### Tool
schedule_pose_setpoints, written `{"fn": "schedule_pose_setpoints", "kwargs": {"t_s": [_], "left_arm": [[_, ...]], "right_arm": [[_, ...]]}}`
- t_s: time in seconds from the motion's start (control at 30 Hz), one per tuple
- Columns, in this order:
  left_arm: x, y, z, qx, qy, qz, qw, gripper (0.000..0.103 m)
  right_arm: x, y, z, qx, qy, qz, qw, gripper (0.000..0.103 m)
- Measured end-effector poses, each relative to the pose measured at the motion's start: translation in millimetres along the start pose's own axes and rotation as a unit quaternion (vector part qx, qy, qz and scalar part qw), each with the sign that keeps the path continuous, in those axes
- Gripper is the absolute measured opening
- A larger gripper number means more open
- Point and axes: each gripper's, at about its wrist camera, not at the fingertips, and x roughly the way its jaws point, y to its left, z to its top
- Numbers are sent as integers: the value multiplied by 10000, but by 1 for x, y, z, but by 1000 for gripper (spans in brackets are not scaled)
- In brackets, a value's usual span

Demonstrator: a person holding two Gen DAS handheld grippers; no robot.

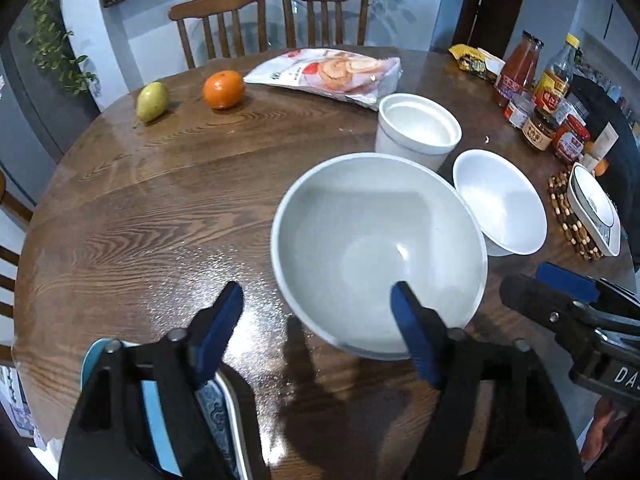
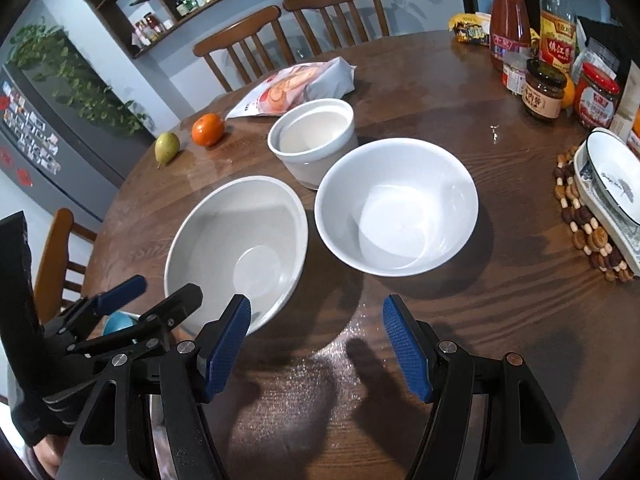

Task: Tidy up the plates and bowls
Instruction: 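Grasp the large white bowl rim with the right gripper while the left gripper grasps it too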

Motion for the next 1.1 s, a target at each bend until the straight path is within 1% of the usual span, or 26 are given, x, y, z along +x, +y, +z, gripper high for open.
{"fn": "schedule_pose_setpoints", "kwargs": {"t_s": [0.1,0.17,0.3,0.33,0.37,0.4,0.43,0.47,0.53,0.6,0.63,0.7,0.77,0.9,1.1], "left_arm": [[6,-2,2,47,74,-31,10000,60],[11,-2,3,68,152,-45,9999,51],[17,0,4,48,234,-40,9997,43],[18,1,4,28,248,-44,9997,40],[19,3,5,12,263,-79,9996,33],[20,3,5,5,278,-106,9996,29],[21,4,6,-1,297,-121,9995,22],[22,4,6,12,310,-78,9995,19],[25,4,7,50,328,-65,9994,18],[26,6,8,23,355,-109,9993,17],[27,6,8,-2,377,-144,9992,17],[29,9,9,-22,400,-154,9991,15],[30,9,8,-10,417,-137,9990,14],[30,9,8,1,404,-123,9991,14],[29,8,6,51,369,-66,9993,14]], "right_arm": [[5,0,2,7,33,37,10000,69],[9,0,2,1,71,44,10000,69],[16,3,2,-43,164,147,9997,69],[17,4,3,-69,164,117,9998,67],[18,4,3,-92,168,122,9997,63],[19,4,4,-110,184,143,9997,60],[21,4,4,-125,204,158,9996,58],[22,4,4,-125,229,177,9995,56],[27,4,5,-75,332,308,9989,50],[30,3,6,-56,379,347,9987,39],[31,4,6,-85,380,343,9987,36],[32,5,5,-120,379,364,9985,26],[33,6,5,-152,408,387,9983,22],[33,8,5,-271,418,331,9982,21],[31,9,3,-280,429,369,9980,21]]}}
